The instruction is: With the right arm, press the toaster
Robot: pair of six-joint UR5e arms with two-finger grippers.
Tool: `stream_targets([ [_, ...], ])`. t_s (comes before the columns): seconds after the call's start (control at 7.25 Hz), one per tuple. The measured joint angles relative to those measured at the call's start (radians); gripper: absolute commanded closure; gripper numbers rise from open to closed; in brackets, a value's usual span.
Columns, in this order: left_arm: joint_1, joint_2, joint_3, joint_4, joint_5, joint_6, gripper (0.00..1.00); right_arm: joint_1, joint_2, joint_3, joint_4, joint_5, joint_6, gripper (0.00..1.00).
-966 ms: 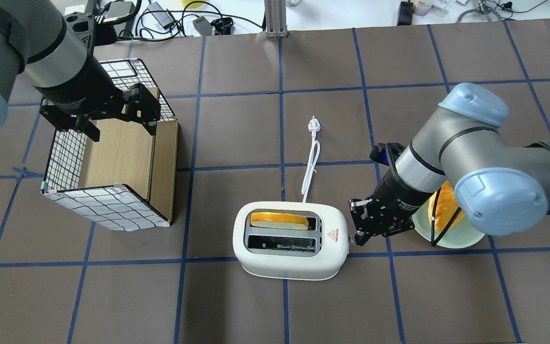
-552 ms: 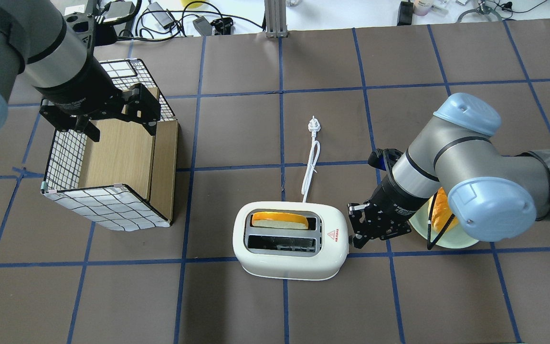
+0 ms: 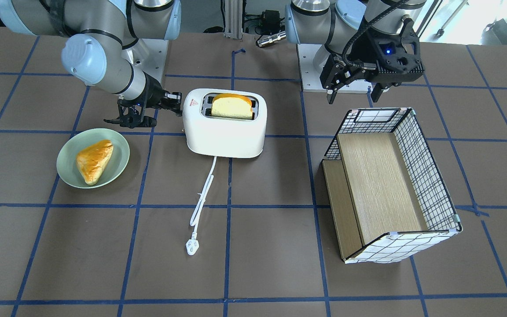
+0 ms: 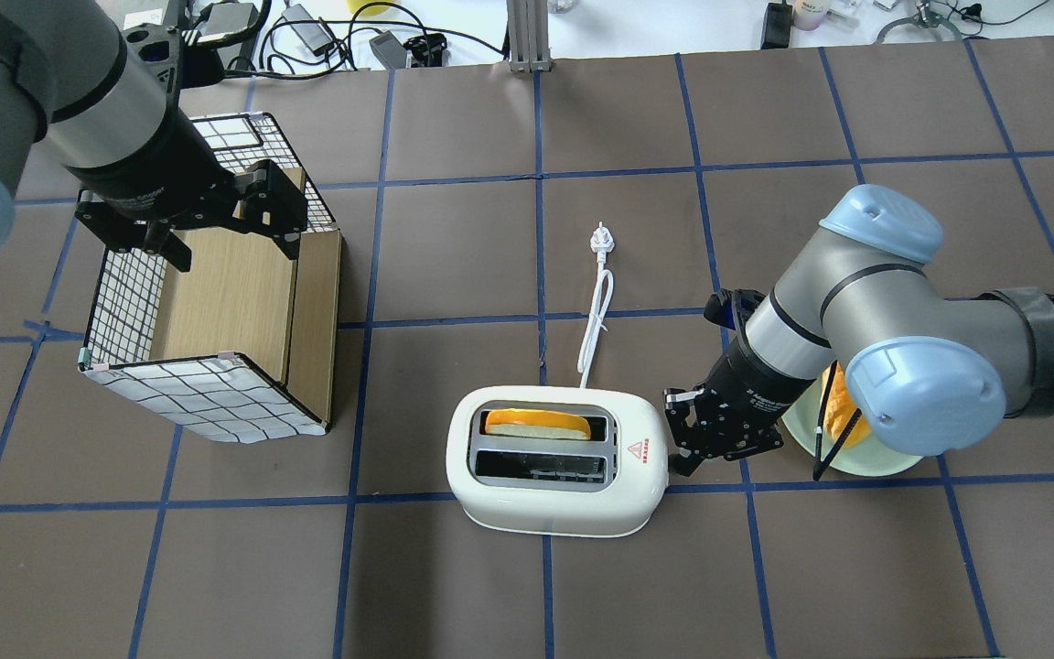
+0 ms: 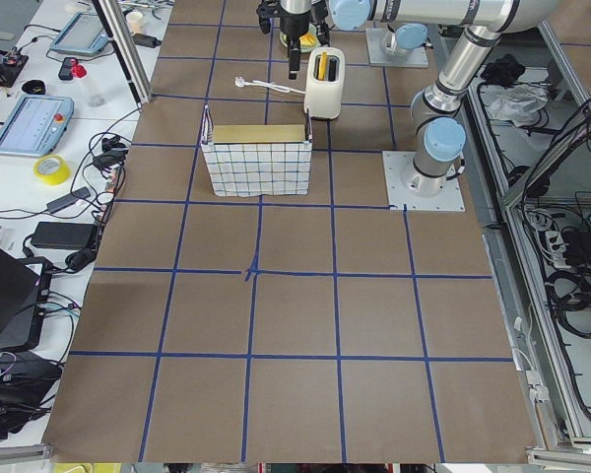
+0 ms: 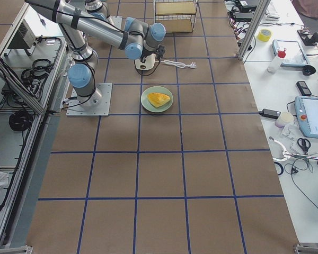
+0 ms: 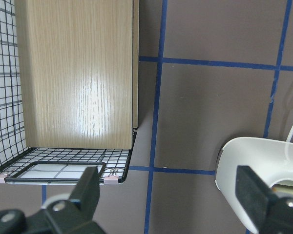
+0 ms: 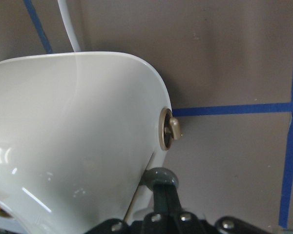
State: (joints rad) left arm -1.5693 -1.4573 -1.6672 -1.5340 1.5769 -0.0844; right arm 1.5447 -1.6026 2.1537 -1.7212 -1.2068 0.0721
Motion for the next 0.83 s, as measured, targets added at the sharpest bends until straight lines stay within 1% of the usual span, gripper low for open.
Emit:
stream_targets([
  [0.69,0.000,0.000,0.000,0.000,0.000,0.000,0.00,0.000,0.052,0.023,-0.031,-0.007,0.012,1.00],
  [0.83,0.000,0.000,0.000,0.000,0.000,0.000,0.00,0.000,0.049,0.014,-0.042,-0.017,0.046,0.96],
])
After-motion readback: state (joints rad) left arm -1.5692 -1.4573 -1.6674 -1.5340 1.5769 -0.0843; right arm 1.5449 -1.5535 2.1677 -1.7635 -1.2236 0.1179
